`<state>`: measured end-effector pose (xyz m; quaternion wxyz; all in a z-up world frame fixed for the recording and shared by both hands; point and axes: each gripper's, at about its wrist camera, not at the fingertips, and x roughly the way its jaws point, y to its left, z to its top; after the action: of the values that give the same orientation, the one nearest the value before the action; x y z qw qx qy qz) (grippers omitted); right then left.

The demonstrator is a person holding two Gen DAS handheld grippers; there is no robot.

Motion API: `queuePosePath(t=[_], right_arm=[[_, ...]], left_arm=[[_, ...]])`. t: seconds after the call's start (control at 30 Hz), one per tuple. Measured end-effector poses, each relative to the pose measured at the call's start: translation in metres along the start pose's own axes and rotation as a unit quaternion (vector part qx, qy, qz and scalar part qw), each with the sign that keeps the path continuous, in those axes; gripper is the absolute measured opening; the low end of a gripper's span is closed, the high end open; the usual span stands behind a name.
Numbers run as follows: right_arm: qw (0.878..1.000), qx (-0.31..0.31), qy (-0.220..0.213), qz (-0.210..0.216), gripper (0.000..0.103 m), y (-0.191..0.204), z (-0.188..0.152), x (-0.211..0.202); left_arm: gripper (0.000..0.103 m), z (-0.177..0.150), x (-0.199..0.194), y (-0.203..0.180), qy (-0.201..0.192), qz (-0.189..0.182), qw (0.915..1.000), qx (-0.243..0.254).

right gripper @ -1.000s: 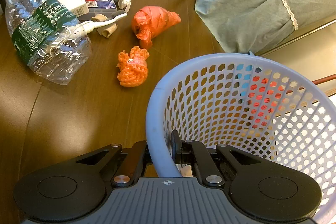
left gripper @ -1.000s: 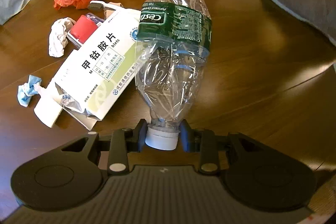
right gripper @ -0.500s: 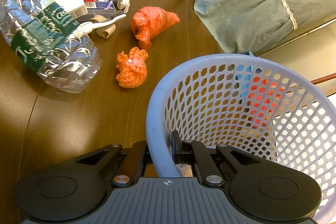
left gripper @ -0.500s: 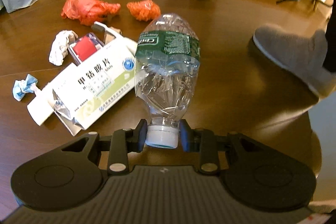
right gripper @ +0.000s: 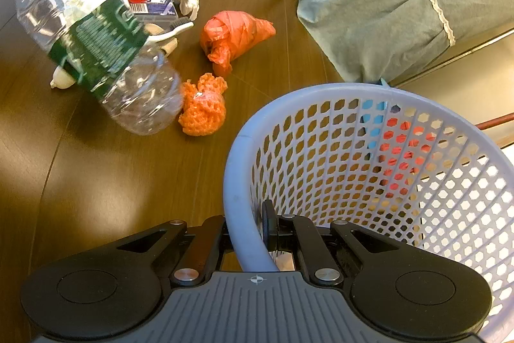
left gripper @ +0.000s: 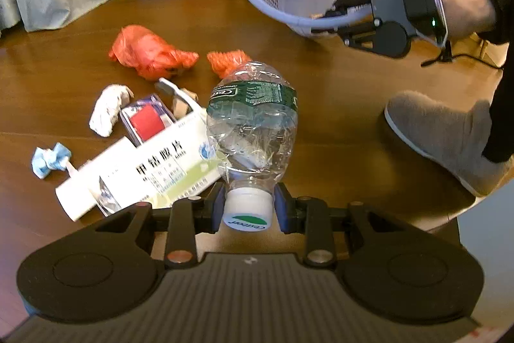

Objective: Collect trash
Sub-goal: 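Carry the bottle to the basket and release it with the left tool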

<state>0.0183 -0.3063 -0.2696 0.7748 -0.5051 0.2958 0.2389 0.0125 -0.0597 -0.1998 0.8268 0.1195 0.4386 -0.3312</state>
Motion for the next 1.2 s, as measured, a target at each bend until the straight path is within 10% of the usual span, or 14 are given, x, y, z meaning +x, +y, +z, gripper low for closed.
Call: queuePosePath(t=[0.77,1.2], right_arm=[[1.0,-0.01,-0.003,0.002,0.001,0.005,0.002,0.0],[1.0,0.004,-0.009,0.003,0.001,0.001,0.0,-0.002]], left_arm=[[0.027,0.11,-0.049,-0.01,-0.081,0.03,0.9902,0.109],[0.029,0.222,0.039,-0.075,-0.102,0.001,0.9691,0.225]])
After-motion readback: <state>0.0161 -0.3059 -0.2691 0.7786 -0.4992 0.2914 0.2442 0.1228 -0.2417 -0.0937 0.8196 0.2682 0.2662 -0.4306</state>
